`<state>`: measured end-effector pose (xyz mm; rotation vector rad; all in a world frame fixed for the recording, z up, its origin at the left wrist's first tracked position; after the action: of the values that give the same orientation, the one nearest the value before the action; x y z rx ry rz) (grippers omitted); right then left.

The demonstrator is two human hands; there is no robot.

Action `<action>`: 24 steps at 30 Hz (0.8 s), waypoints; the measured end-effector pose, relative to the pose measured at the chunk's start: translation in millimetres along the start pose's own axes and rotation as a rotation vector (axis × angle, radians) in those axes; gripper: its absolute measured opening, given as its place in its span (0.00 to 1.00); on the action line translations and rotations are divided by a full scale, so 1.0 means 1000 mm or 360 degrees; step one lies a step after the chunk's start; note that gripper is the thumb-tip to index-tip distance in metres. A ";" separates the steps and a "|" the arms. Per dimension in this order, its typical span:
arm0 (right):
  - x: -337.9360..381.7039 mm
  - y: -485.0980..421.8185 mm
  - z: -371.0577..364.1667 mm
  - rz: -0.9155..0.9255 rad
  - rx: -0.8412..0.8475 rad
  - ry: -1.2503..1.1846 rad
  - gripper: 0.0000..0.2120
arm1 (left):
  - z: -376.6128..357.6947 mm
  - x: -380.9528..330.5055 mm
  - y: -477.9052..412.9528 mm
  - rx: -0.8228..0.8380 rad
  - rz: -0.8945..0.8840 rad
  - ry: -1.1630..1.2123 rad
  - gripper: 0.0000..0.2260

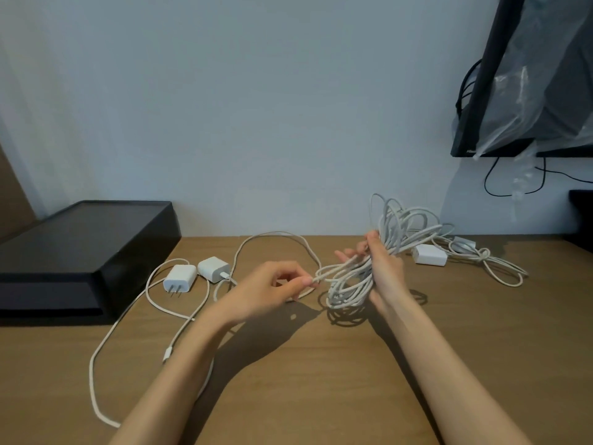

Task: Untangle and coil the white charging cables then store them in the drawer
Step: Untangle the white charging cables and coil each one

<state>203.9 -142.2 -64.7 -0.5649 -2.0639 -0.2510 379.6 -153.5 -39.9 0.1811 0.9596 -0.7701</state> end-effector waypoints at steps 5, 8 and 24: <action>0.003 -0.002 0.009 0.0040 -0.0149 0.0005 0.15 | 0.000 0.007 0.004 0.0141 0.0058 -0.0103 0.09; 0.011 -0.004 0.015 0.0058 -0.0212 0.0151 0.08 | 0.025 0.024 0.004 -0.0039 0.0159 -0.0285 0.12; -0.003 -0.008 -0.001 -0.0324 0.0427 0.0104 0.25 | 0.084 0.059 0.018 -0.0671 0.0249 -0.0509 0.16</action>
<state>202.0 -150.2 -65.9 -0.1812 -2.0497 -0.1061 467.8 -208.8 -40.9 -0.2272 0.7714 -0.4227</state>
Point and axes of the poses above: each hand's wrist, its own y-axis away from the middle knuckle, its own z-axis out of the back of the hand, x = y × z, the point moved 8 cm from there along -y, towards the middle knuckle, and after that the axes turned 2 degrees about z, right-handed, at the moved point
